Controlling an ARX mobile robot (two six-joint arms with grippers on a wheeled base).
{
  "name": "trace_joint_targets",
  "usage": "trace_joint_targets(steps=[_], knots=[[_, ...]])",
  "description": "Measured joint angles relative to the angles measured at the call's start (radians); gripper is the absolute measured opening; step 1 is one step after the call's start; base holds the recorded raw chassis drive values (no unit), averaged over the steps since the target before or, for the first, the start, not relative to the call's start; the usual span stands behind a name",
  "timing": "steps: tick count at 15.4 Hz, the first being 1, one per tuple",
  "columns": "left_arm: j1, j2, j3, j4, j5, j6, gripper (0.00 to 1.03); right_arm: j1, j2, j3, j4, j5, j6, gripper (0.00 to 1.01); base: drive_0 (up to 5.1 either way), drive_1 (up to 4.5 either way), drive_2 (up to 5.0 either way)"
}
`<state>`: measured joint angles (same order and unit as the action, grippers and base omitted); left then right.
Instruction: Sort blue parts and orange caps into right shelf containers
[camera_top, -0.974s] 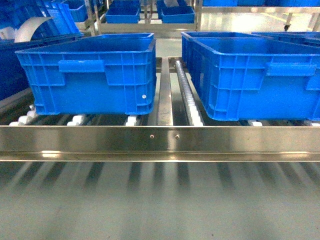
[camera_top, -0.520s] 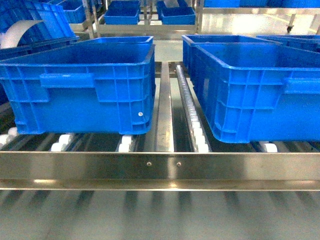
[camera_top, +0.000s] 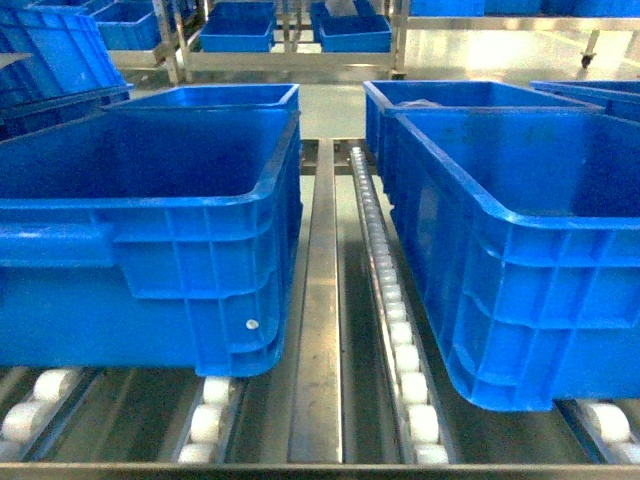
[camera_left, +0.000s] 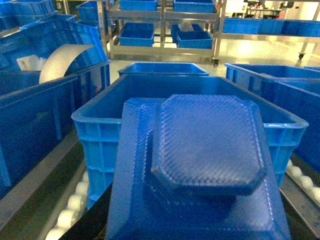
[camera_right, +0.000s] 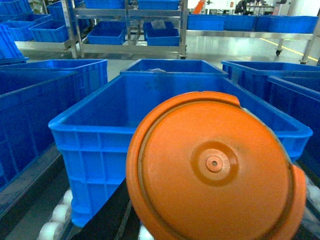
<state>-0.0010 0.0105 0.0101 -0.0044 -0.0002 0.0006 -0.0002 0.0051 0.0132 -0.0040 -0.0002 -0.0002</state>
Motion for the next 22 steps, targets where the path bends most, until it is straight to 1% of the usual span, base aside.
trace_joint_targets(steps=[2, 22], knots=[[0.0, 0.0, 0.0, -0.001, 0.0, 0.0, 0.43, 0.0, 0.0, 0.0, -0.001, 0.0, 0.0, 0.44, 0.1, 4.32, -4.1], [0.0, 0.0, 0.0, -0.003, 0.0, 0.0, 0.43, 0.0, 0.0, 0.0, -0.002, 0.0, 0.0, 0.44, 0.0, 0.0, 0.0]])
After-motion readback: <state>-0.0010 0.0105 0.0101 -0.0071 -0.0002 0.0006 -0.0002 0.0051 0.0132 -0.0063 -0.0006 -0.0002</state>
